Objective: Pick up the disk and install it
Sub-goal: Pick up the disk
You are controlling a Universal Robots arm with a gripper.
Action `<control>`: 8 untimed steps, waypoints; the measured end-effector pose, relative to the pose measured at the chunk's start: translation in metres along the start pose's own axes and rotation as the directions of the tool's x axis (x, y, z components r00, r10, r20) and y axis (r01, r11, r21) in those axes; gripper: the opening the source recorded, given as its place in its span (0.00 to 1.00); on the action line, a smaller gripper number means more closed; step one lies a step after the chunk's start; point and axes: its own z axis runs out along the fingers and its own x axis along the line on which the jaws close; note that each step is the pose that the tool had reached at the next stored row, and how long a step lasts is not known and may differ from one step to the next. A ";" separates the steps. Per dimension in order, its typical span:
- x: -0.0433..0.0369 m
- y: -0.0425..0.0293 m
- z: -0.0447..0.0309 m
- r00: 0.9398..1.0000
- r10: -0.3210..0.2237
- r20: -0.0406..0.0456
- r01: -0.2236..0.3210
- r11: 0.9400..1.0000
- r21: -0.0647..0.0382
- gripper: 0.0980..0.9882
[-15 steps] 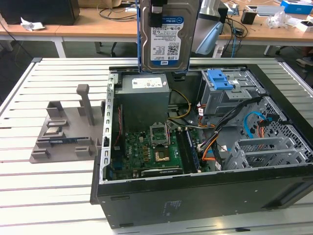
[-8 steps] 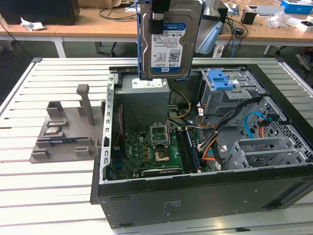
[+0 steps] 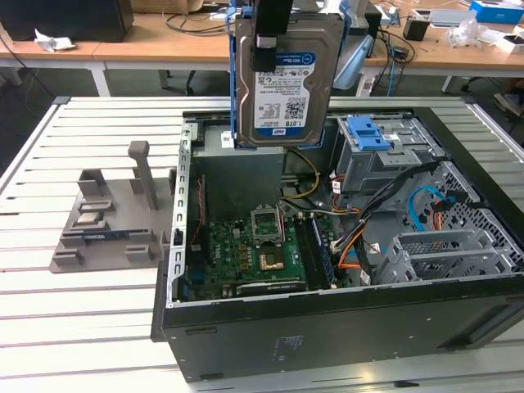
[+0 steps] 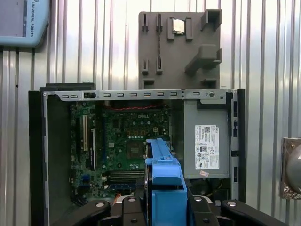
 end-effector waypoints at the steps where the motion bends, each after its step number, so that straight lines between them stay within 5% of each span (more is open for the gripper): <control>1: 0.0029 0.0001 0.0002 1.000 0.000 0.000 0.000 1.000 0.000 0.30; 8: 0.0243 0.0005 0.0014 1.000 0.000 0.000 0.000 1.000 0.000 0.30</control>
